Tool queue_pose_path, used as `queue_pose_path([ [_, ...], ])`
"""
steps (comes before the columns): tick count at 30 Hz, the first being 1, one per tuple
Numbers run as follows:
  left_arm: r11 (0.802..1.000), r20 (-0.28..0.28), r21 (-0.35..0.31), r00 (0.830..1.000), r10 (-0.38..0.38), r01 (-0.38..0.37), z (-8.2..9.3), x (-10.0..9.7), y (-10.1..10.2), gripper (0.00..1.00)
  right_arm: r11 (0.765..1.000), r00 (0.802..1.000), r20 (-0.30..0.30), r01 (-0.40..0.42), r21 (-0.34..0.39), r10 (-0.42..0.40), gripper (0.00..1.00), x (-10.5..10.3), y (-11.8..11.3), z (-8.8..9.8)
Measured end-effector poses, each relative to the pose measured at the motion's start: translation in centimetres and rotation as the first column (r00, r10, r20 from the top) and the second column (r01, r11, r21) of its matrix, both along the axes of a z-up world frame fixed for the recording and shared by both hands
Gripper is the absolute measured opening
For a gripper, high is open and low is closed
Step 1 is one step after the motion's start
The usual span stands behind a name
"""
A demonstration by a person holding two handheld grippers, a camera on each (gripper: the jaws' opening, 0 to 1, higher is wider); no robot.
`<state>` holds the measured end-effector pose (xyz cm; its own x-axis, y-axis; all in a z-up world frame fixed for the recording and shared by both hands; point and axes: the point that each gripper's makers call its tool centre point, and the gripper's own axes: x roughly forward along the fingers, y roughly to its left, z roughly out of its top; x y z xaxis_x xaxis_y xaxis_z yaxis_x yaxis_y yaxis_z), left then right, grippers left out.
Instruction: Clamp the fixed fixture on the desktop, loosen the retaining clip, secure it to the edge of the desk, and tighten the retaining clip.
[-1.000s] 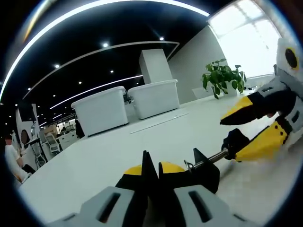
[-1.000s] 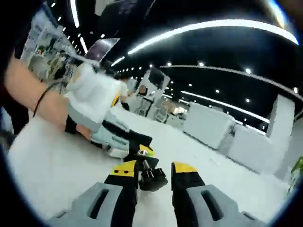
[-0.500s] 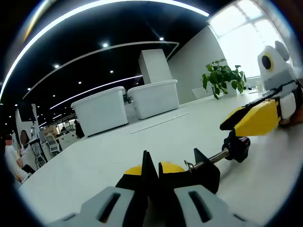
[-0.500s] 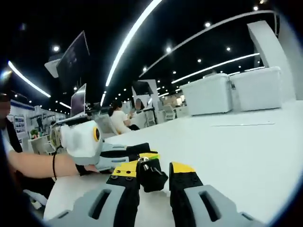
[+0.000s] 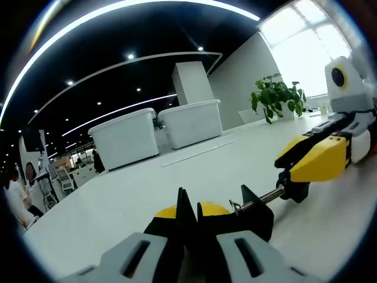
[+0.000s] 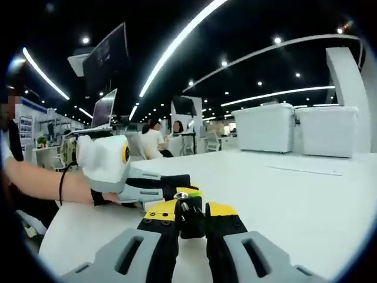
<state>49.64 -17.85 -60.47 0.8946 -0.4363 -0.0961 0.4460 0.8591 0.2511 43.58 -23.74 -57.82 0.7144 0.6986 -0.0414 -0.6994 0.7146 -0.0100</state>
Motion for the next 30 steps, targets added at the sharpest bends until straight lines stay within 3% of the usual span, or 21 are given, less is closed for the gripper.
queue_pose_path([
  [3, 1.000, 0.000, 0.000, 1.000, -0.002, 0.002, 0.0, 0.0, 0.0, 0.09, 1.000, 1.000, 0.026, -0.002, -0.021, 0.003, 0.16, -0.4, 0.2, 0.0],
  [10, 1.000, -0.004, -0.004, 1.000, -0.003, 0.003, 0.0, 0.0, 0.0, 0.09, 0.982, 0.979, 0.202, 0.020, -0.186, 0.018, 0.16, -0.6, 0.5, 0.2],
  [11, 1.000, -0.006, -0.007, 1.000, -0.005, 0.004, -0.1, 0.0, 0.0, 0.09, 0.975, 0.974, 0.226, 0.034, -0.219, 0.016, 0.16, -0.5, 0.5, 0.3],
  [13, 1.000, -0.006, -0.007, 1.000, -0.005, 0.005, -0.1, 0.0, 0.1, 0.09, 0.943, 0.948, 0.317, 0.075, -0.324, 0.034, 0.16, -0.7, 0.9, 0.3],
  [16, 1.000, -0.007, -0.008, 1.000, -0.005, 0.005, -0.1, 0.0, 0.0, 0.09, 0.896, 0.916, 0.398, 0.125, -0.425, 0.061, 0.16, -0.8, 1.3, 0.1],
  [21, 1.000, -0.006, -0.007, 1.000, -0.003, 0.003, -0.1, 0.1, 0.1, 0.09, 0.864, 0.897, 0.436, 0.159, -0.478, 0.076, 0.16, -0.7, 1.5, -0.1],
  [24, 1.000, -0.007, -0.007, 1.000, -0.004, 0.004, -0.1, 0.1, 0.1, 0.09, 0.865, 0.903, 0.423, 0.153, -0.478, 0.073, 0.16, -0.5, 1.4, 0.1],
  [26, 1.000, -0.006, -0.007, 1.000, -0.004, 0.004, -0.1, 0.1, 0.0, 0.09, 0.883, 0.919, 0.390, 0.138, -0.449, 0.055, 0.16, -0.5, 1.1, 0.2],
  [28, 1.000, -0.006, -0.006, 1.000, -0.005, 0.005, -0.1, 0.1, 0.0, 0.09, 0.951, 0.956, 0.293, 0.075, -0.300, 0.017, 0.20, -0.6, 0.8, 0.9],
  [29, 1.000, -0.006, -0.006, 1.000, -0.004, 0.004, -0.1, 0.1, 0.0, 0.09, 0.983, 0.973, 0.230, 0.054, -0.173, -0.013, 0.26, -0.5, 0.4, 1.7],
  [30, 1.000, -0.006, -0.006, 1.000, -0.004, 0.004, -0.1, 0.1, 0.0, 0.09, 0.999, 0.986, 0.164, 0.031, -0.042, -0.024, 0.31, -0.4, 0.0, 2.4],
])
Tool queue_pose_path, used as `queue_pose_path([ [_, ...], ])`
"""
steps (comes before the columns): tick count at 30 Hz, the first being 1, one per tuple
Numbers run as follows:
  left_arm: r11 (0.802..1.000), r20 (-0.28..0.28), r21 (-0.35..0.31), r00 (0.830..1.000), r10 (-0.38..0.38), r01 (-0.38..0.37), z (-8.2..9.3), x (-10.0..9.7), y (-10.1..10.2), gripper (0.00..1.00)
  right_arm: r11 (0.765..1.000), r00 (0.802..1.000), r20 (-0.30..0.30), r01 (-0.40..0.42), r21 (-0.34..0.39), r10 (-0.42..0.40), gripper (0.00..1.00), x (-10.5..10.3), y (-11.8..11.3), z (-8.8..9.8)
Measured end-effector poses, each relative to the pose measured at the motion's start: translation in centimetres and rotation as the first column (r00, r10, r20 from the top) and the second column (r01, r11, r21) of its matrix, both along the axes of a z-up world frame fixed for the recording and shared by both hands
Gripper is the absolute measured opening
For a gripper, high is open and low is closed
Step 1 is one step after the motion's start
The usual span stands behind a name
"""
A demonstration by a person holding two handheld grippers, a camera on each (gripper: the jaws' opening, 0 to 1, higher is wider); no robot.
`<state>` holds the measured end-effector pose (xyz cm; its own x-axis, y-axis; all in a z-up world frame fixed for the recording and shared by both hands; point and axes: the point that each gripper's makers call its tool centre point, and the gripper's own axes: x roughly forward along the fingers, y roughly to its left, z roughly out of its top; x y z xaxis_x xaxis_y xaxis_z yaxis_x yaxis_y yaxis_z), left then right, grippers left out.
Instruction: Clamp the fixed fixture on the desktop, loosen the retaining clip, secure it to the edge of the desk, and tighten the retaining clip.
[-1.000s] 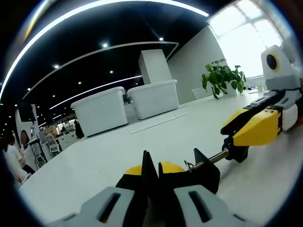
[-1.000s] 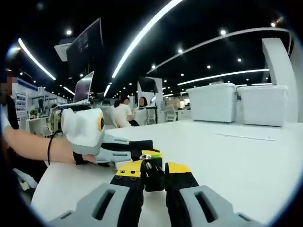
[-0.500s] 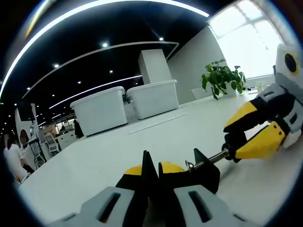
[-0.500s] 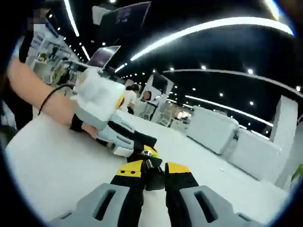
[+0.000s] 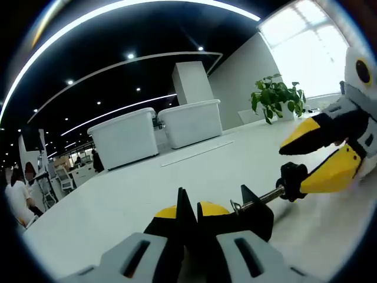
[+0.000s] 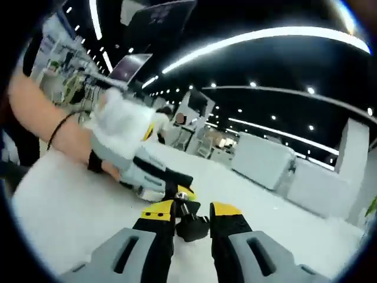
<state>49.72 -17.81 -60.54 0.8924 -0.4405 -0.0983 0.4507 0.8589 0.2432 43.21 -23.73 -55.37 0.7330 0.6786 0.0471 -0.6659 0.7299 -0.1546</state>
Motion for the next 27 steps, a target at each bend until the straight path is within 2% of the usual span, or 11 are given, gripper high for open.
queue_pose_path([
  [1, 1.000, 0.000, 0.000, 1.000, 0.000, 0.000, 0.0, 0.0, 0.0, 0.09, 0.995, 0.998, -0.060, -0.021, 0.102, 0.028, 0.32, -0.1, -0.3, 0.4],
  [2, 1.000, 0.000, 0.000, 1.000, 0.001, -0.001, 0.0, 0.0, 0.0, 0.09, 0.987, 0.993, -0.108, -0.024, 0.162, 0.042, 0.28, 0.0, -0.8, 0.6],
  [3, 1.000, 0.001, 0.001, 1.000, 0.000, 0.000, 0.0, 0.0, 0.0, 0.09, 0.978, 0.990, -0.128, -0.024, 0.209, 0.052, 0.24, 0.1, -1.2, 0.8],
  [6, 1.000, 0.000, 0.000, 1.000, 0.000, 0.000, 0.0, 0.1, 0.0, 0.09, 0.961, 0.975, -0.210, -0.008, 0.275, 0.068, 0.23, 0.8, -2.1, 0.2],
  [9, 1.000, 0.001, 0.001, 1.000, 0.000, 0.000, 0.0, 0.1, 0.0, 0.09, 0.970, 0.960, -0.266, -0.016, 0.242, 0.082, 0.23, 1.1, -1.5, -1.1],
  [12, 1.000, 0.000, 0.000, 1.000, -0.001, 0.001, 0.0, 0.1, 0.0, 0.09, 0.985, 0.943, -0.320, -0.037, 0.170, 0.091, 0.23, 0.9, -0.5, -2.7],
  [15, 1.000, -0.003, -0.003, 1.000, -0.004, 0.004, 0.0, 0.1, -0.1, 0.09, 0.991, 0.939, -0.335, -0.031, 0.133, 0.074, 0.22, 1.0, 0.0, -3.5],
  [19, 1.000, -0.002, -0.001, 1.000, -0.005, 0.005, 0.0, 0.0, -0.1, 0.09, 0.993, 0.953, -0.294, -0.050, 0.106, 0.080, 0.22, 0.7, 0.2, -3.5],
  [20, 1.000, -0.003, -0.002, 1.000, -0.005, 0.005, 0.0, 0.0, 0.0, 0.09, 0.996, 0.967, -0.247, -0.054, 0.064, 0.068, 0.21, 0.6, 0.3, -3.4],
  [22, 1.000, -0.003, -0.002, 1.000, -0.006, 0.006, 0.0, 0.0, -0.1, 0.09, 0.998, 0.981, -0.186, -0.053, 0.018, 0.055, 0.21, 0.3, 0.4, -3.3],
  [27, 1.000, -0.003, -0.002, 1.000, -0.005, 0.005, 0.0, 0.0, 0.0, 0.09, 0.991, 0.999, -0.042, -0.027, -0.128, 0.022, 0.21, 0.4, 0.5, -3.1],
])
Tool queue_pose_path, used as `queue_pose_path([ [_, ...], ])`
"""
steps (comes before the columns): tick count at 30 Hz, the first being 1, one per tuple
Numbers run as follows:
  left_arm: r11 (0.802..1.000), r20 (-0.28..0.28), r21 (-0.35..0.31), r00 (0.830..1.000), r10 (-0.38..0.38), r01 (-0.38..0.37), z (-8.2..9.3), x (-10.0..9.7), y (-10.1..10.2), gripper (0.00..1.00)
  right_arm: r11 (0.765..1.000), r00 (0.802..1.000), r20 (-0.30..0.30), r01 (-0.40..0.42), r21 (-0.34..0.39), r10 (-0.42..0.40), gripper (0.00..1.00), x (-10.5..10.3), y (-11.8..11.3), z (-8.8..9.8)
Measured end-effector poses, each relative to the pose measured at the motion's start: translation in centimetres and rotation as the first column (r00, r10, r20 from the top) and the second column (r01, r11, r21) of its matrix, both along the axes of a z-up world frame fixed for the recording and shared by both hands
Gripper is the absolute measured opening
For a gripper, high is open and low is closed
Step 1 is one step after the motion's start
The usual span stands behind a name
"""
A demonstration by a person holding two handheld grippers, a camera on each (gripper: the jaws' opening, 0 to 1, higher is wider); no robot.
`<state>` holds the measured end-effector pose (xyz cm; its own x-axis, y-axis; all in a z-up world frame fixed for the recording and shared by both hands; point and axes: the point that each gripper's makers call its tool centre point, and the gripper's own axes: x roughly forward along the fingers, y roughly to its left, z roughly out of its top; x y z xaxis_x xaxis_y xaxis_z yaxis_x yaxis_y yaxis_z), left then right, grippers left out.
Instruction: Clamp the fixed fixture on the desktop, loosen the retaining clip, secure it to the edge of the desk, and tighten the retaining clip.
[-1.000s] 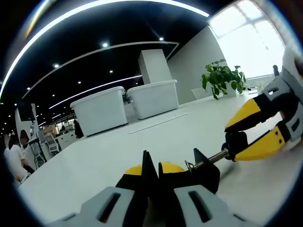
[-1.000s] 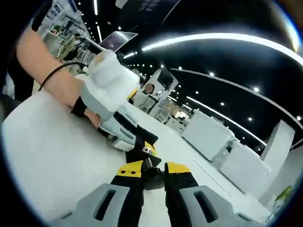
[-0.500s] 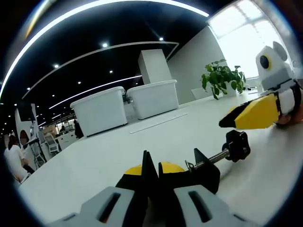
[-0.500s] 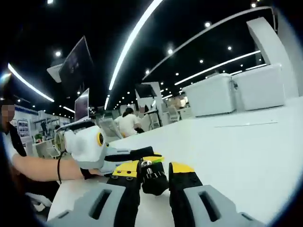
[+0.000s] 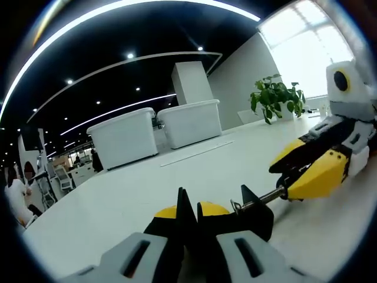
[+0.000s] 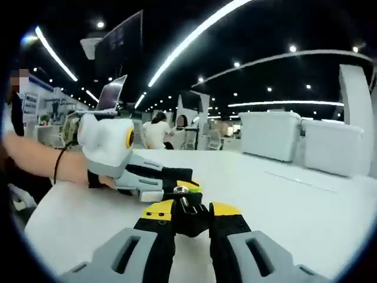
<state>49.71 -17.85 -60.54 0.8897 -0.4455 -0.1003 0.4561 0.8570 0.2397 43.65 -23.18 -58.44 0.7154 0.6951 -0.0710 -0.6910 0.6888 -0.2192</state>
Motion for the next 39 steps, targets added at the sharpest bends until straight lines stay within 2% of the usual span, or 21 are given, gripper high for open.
queue_pose_path([
  [3, 1.000, 0.000, -0.001, 1.000, 0.001, -0.001, 0.0, 0.0, 0.0, 0.09, 0.996, 0.997, 0.083, 0.017, -0.091, -0.010, 0.21, 0.1, 0.2, 0.0],
  [9, 1.000, 0.000, -0.001, 1.000, 0.005, -0.005, 0.0, 0.0, 0.1, 0.09, 0.980, 0.985, 0.172, 0.047, -0.194, -0.013, 0.22, 0.4, 0.3, 0.0],
  [21, 1.000, 0.000, 0.000, 1.000, 0.007, -0.007, 0.0, 0.0, 0.1, 0.09, 0.954, 0.968, 0.252, 0.084, -0.288, -0.009, 0.22, 0.4, 0.4, -0.1],
  [25, 1.000, 0.000, 0.000, 1.000, 0.007, -0.007, 0.0, 0.0, 0.1, 0.09, 0.938, 0.957, 0.289, 0.099, -0.331, 0.001, 0.22, 0.3, 0.5, -0.1],
  [30, 1.000, 0.000, 0.000, 1.000, 0.007, -0.007, 0.0, 0.0, 0.1, 0.09, 0.927, 0.953, 0.303, 0.110, -0.359, 0.004, 0.25, 0.3, 0.6, -0.4],
  [34, 1.000, 0.001, 0.001, 1.000, 0.007, -0.007, 0.0, 0.0, 0.1, 0.09, 0.931, 0.964, 0.267, 0.107, -0.348, -0.011, 0.26, 0.3, 0.5, -0.3],
  [36, 1.000, 0.001, 0.001, 1.000, 0.007, -0.007, 0.0, 0.0, 0.1, 0.09, 0.951, 0.986, 0.161, 0.085, -0.298, -0.038, 0.26, 0.2, 0.0, -0.5],
  [37, 1.000, 0.001, 0.001, 1.000, 0.007, -0.007, 0.0, 0.0, 0.1, 0.09, 0.966, 0.991, 0.133, 0.068, -0.251, -0.035, 0.26, 0.1, -0.2, 0.1],
  [38, 1.000, 0.001, 0.001, 1.000, 0.007, -0.007, 0.0, 0.0, 0.1, 0.09, 0.982, 0.992, 0.110, 0.077, -0.170, -0.059, 0.26, 0.3, -0.6, 0.9],
  [39, 1.000, 0.001, 0.001, 1.000, 0.006, -0.006, 0.0, 0.0, 0.1, 0.09, 0.991, 0.994, 0.086, 0.073, -0.112, -0.063, 0.27, 0.3, -0.8, 1.3],
])
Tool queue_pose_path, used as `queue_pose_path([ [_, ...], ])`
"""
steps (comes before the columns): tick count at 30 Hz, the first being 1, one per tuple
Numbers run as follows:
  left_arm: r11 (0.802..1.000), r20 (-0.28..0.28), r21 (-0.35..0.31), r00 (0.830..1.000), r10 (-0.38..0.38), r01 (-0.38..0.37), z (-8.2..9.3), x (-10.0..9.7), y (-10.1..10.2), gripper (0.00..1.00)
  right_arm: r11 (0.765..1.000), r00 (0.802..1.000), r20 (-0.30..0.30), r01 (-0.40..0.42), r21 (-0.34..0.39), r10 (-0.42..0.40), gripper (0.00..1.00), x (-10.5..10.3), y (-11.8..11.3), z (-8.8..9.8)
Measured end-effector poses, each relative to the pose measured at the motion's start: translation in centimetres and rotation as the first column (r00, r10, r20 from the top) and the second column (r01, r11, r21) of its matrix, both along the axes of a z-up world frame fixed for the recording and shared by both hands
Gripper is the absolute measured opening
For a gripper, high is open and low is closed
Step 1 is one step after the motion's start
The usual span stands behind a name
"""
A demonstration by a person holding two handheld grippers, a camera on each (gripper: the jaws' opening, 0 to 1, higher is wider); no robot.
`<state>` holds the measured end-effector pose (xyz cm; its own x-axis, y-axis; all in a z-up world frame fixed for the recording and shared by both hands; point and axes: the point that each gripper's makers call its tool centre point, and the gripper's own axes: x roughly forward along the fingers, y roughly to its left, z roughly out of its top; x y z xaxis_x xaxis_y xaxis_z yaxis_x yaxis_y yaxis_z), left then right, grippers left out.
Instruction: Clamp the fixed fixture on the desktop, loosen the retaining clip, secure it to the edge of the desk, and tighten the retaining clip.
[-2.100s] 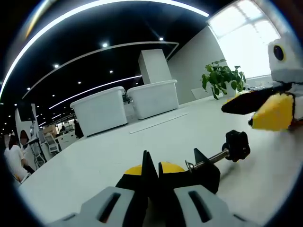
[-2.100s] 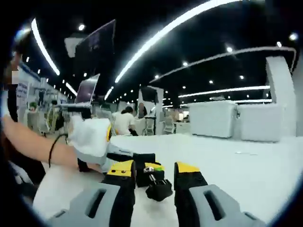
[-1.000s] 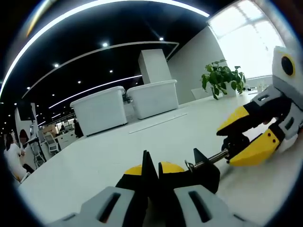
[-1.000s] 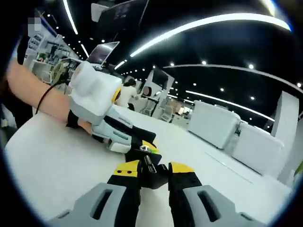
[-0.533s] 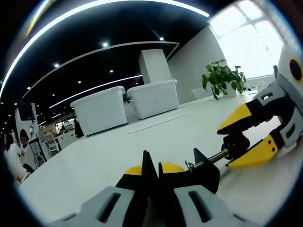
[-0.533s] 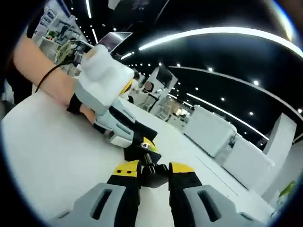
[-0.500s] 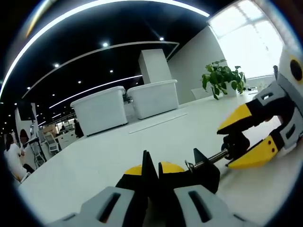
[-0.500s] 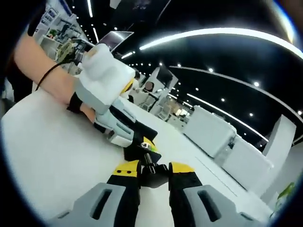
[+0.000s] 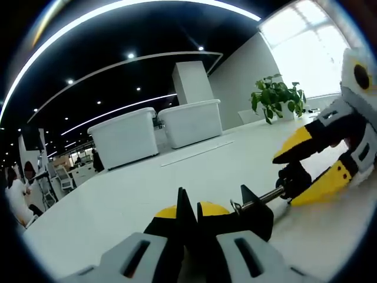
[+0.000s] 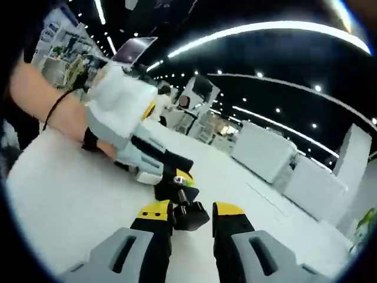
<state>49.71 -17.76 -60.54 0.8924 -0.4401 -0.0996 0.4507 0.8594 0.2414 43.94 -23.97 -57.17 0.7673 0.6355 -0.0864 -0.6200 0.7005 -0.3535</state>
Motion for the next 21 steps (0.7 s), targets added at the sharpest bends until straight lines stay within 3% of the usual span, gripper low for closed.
queue_pose_path([
  [2, 1.000, 0.001, 0.000, 1.000, 0.000, 0.000, 0.0, 0.0, 0.0, 0.09, 0.985, 0.996, -0.083, -0.003, 0.173, 0.018, 0.27, 0.1, -0.4, 0.6],
  [4, 1.000, 0.002, 0.001, 1.000, 0.000, 0.000, 0.0, 0.0, 0.0, 0.09, 0.966, 0.987, -0.158, 0.010, 0.259, 0.032, 0.28, 0.4, -0.7, 0.3],
  [12, 1.000, 0.002, 0.001, 1.000, 0.000, 0.000, 0.0, -0.1, 0.0, 0.09, 0.937, 0.973, -0.217, 0.009, 0.349, 0.072, 0.27, 0.2, -0.9, 0.5],
  [21, 1.000, 0.001, 0.000, 1.000, -0.004, 0.004, 0.0, -0.2, -0.1, 0.09, 0.935, 0.954, -0.288, 0.021, 0.353, 0.087, 0.22, 0.4, -0.5, -0.8],
])
